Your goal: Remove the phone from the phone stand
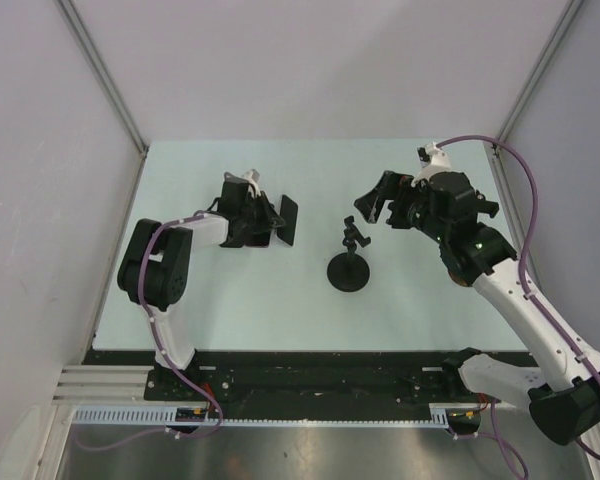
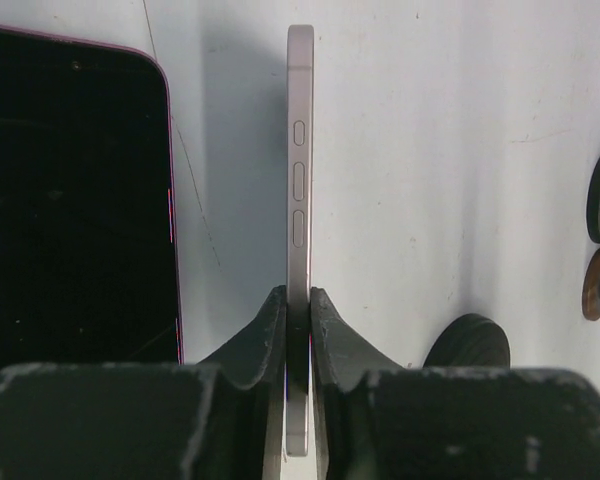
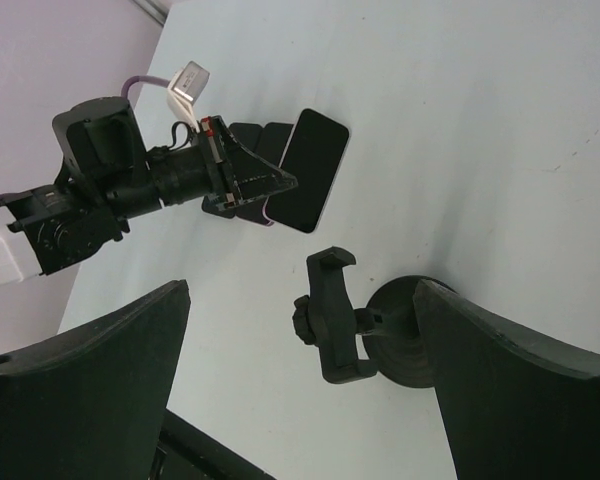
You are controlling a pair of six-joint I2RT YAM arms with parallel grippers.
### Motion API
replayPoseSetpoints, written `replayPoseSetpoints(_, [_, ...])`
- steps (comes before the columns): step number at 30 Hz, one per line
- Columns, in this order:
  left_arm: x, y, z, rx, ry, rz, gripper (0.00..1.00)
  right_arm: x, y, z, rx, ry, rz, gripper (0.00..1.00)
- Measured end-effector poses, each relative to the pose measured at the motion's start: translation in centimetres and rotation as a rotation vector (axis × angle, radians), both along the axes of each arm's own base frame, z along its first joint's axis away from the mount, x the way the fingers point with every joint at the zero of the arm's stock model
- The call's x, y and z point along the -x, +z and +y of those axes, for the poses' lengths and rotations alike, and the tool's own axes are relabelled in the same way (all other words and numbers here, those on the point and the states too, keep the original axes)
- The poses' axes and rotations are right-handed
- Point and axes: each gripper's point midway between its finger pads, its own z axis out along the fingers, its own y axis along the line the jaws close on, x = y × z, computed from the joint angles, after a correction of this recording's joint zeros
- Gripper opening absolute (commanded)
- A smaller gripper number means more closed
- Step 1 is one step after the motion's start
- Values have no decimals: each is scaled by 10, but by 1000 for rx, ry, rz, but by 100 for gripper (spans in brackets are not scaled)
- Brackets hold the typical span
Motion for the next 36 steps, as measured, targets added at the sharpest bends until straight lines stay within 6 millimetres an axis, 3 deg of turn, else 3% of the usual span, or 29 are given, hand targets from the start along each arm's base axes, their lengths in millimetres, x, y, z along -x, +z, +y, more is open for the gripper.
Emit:
replayPoseSetpoints(12, [0, -13, 23, -43, 46, 20, 48, -9, -17, 10, -1, 17, 53, 100])
replayPoseSetpoints(17, [-2, -4, 26, -60, 41, -14, 60, -12, -20, 13, -2, 25, 60, 100])
replayPoseSetpoints(22, [-5, 22, 24, -66, 33, -78, 68, -14, -22, 13, -4, 25, 63, 100])
replayPoseSetpoints(25, [-7, 38, 6, -58, -5, -119, 76, -17, -20, 12, -9, 16, 59, 100])
replayPoseSetpoints(30, [2, 54, -49, -31, -122, -161, 79, -21, -21, 11, -16, 11, 60, 100])
replayPoseSetpoints(33, [7, 50, -77, -23, -181, -159, 79, -21, -22, 10, -14, 10, 62, 100])
replayPoseSetpoints(36, [9, 36, -90, -32, -212, -139, 80, -21, -22, 10, -10, 11, 61, 99])
